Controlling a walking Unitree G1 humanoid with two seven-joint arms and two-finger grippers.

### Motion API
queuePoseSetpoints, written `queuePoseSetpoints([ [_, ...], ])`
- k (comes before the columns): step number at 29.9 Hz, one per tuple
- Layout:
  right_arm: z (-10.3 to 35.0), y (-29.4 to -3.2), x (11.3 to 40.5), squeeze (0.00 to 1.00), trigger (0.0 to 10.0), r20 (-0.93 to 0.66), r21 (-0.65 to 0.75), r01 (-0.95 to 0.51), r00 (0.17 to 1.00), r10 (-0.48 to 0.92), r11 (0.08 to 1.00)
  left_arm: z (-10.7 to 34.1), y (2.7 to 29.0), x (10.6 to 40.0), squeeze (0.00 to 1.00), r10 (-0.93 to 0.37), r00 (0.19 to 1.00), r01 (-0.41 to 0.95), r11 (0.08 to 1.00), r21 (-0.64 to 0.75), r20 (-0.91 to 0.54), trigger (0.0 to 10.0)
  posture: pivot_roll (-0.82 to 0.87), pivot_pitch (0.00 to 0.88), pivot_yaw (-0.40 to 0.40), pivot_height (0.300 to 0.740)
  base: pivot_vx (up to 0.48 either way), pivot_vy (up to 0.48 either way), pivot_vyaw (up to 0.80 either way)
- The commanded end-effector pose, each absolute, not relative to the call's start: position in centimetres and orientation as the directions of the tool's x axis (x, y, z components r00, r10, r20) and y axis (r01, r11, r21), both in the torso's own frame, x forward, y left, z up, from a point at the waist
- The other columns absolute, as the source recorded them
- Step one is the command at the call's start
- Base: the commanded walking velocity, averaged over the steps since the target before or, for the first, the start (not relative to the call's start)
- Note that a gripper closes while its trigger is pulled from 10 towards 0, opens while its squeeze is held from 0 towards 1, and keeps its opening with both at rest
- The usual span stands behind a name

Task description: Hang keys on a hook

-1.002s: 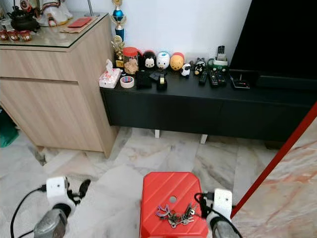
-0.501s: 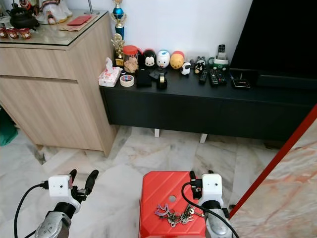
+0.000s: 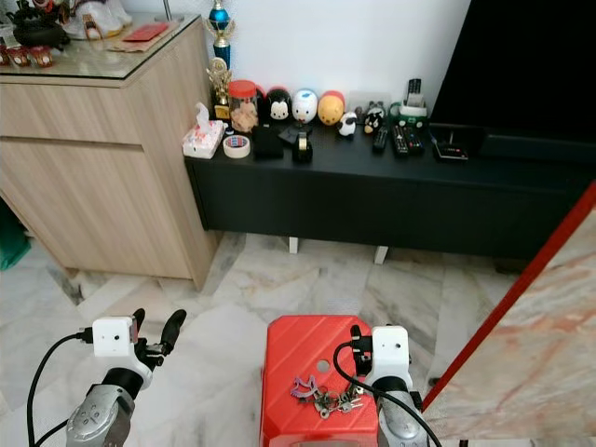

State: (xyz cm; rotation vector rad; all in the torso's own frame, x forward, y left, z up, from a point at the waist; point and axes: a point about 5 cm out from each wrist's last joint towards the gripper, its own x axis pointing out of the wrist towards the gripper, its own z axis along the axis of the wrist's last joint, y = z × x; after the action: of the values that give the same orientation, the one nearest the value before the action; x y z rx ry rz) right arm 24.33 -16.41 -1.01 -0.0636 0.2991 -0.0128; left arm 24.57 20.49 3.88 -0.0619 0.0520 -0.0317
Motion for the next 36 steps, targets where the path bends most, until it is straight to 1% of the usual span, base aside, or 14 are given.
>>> queuePoseSetpoints([
  [1, -1.2, -16.5, 24.0, 0.0, 10.0, -0.31, -0.061, 0.011, 0.95, -0.03, 0.998, 3.9, 20.3, 24.7, 0.0, -0.045, 0.997, 0.041, 0.997, -0.058, -0.066, 10.0, 0.02, 0.0, -0.042, 0.638, 0.0, 0.0, 0.0],
  [12, -1.6, -16.2, 24.0, 0.0, 10.0, -0.343, -0.053, 0.013, 0.939, -0.03, 0.999, 4.0, 20.2, 24.9, 0.0, -0.055, 0.996, 0.051, 0.997, -0.052, -0.076, 10.0, 0.03, 0.0, -0.04, 0.638, 0.0, 0.0, 0.0],
  [21, -1.4, -16.1, 24.1, 0.0, 10.0, -0.336, -0.052, -0.012, 0.942, -0.007, 0.999, 4.2, 19.8, 25.2, 0.0, -0.073, 0.995, 0.069, 0.997, -0.045, -0.073, 10.0, 0.03, 0.0, -0.035, 0.638, 0.0, 0.0, 0.0],
  [28, -1.4, -16.2, 24.1, 0.0, 10.0, -0.332, -0.041, -0.011, 0.943, -0.003, 0.999, 4.3, 19.7, 25.5, 0.0, -0.082, 0.994, 0.079, 0.996, -0.043, -0.074, 10.0, 0.03, 0.0, -0.033, 0.638, 0.0, 0.0, 0.72],
  [36, -1.8, -17.0, 24.0, 0.0, 10.0, -0.359, -0.029, 0.036, 0.932, -0.044, 0.999, 4.4, 19.2, 25.7, 0.0, -0.113, 0.991, 0.11, 0.993, -0.046, -0.071, 10.0, 0.03, 0.0, -0.031, 0.638, 0.0, 0.0, 0.0],
])
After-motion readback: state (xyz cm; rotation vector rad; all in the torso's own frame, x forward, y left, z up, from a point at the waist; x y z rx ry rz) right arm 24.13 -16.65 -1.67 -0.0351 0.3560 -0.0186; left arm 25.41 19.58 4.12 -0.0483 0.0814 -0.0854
